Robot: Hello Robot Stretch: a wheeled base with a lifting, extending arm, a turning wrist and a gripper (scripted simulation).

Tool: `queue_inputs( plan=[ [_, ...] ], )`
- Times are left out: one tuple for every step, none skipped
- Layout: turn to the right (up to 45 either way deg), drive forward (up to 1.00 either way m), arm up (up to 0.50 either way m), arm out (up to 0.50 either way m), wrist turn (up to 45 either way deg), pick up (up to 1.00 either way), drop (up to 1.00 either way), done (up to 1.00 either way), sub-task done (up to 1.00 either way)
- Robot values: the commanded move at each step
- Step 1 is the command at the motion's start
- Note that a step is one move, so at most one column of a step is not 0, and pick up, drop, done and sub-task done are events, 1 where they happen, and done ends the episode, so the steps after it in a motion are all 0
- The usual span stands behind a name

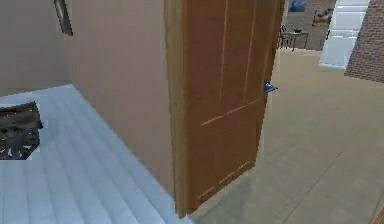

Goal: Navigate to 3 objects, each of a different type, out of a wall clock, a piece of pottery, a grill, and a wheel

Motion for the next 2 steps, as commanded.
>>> queue_inputs(
  plan=[
    [18.0, 0.0, 0.0, 0.0, 0.0, 0.0, 0.0, 0.0, 0.0],
    [0.0, 0.25, 0.0, 0.0, 0.0, 0.0, 0.0, 0.0, 0.0]
  ],
)
